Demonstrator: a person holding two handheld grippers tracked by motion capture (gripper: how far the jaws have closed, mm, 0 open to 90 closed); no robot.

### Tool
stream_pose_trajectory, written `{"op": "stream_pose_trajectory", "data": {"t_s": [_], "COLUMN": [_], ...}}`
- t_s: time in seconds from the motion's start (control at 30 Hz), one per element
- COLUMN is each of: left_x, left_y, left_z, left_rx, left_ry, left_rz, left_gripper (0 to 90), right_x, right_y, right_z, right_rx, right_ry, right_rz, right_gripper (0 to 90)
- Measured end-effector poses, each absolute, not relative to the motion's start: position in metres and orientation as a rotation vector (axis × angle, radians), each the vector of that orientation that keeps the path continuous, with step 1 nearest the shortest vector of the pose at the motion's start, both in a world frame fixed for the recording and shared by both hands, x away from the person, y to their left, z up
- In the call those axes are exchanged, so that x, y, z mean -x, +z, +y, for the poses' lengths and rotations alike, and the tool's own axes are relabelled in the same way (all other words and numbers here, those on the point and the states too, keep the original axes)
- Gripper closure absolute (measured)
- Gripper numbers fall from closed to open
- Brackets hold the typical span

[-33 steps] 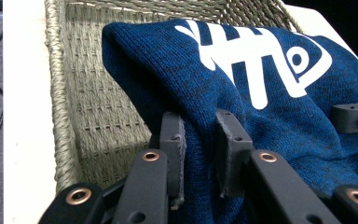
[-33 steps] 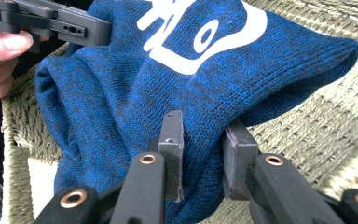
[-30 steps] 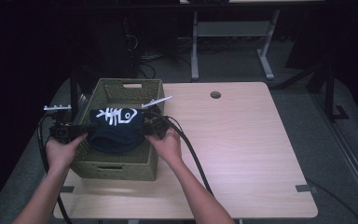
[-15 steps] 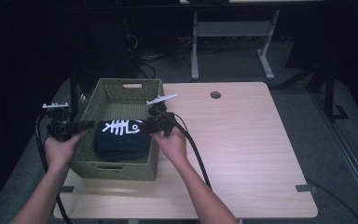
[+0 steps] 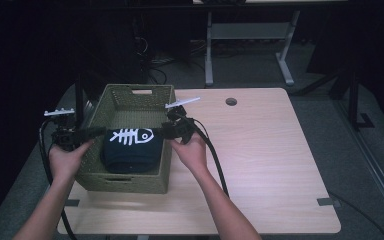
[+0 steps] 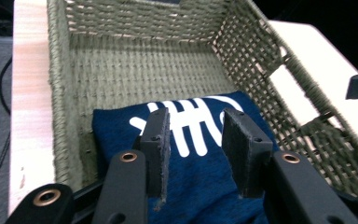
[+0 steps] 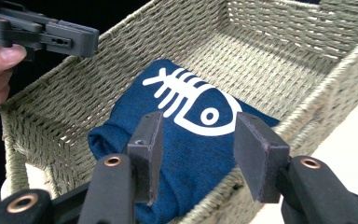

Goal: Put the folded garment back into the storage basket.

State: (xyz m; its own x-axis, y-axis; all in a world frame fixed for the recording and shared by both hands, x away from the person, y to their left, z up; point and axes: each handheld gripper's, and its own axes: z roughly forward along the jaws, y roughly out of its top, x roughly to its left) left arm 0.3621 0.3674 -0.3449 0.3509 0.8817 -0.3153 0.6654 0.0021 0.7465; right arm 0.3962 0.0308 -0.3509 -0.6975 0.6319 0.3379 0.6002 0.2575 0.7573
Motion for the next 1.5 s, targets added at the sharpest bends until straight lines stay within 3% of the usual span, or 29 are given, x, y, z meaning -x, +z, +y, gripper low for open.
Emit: {"op": "stream_pose_trajectory", "data": {"t_s": [0.47, 1.1, 1.37, 1.5], "left_x": [-0.352, -0.344, -0.341, -0.340], "left_y": [-0.334, -0.319, -0.317, -0.317], "left_z": [0.348, 0.283, 0.260, 0.241], "left_rx": [-1.709, -1.765, -1.774, -1.789], "left_ry": [0.305, 0.278, 0.253, 0.243], "left_rz": [1.305, 1.160, 1.102, 1.072], "left_gripper": [58.7, 53.2, 52.6, 48.2], "right_x": [-0.391, -0.379, -0.372, -0.367], "right_y": [-0.342, -0.341, -0.340, -0.340], "right_z": [-0.005, -0.081, -0.104, -0.120], "right_rx": [-1.194, -1.256, -1.276, -1.294], "right_ry": [1.515, 1.539, 1.507, 1.492], "right_rz": [2.415, 2.327, 2.302, 2.275], "right_gripper": [47.9, 35.8, 34.5, 33.5]}}
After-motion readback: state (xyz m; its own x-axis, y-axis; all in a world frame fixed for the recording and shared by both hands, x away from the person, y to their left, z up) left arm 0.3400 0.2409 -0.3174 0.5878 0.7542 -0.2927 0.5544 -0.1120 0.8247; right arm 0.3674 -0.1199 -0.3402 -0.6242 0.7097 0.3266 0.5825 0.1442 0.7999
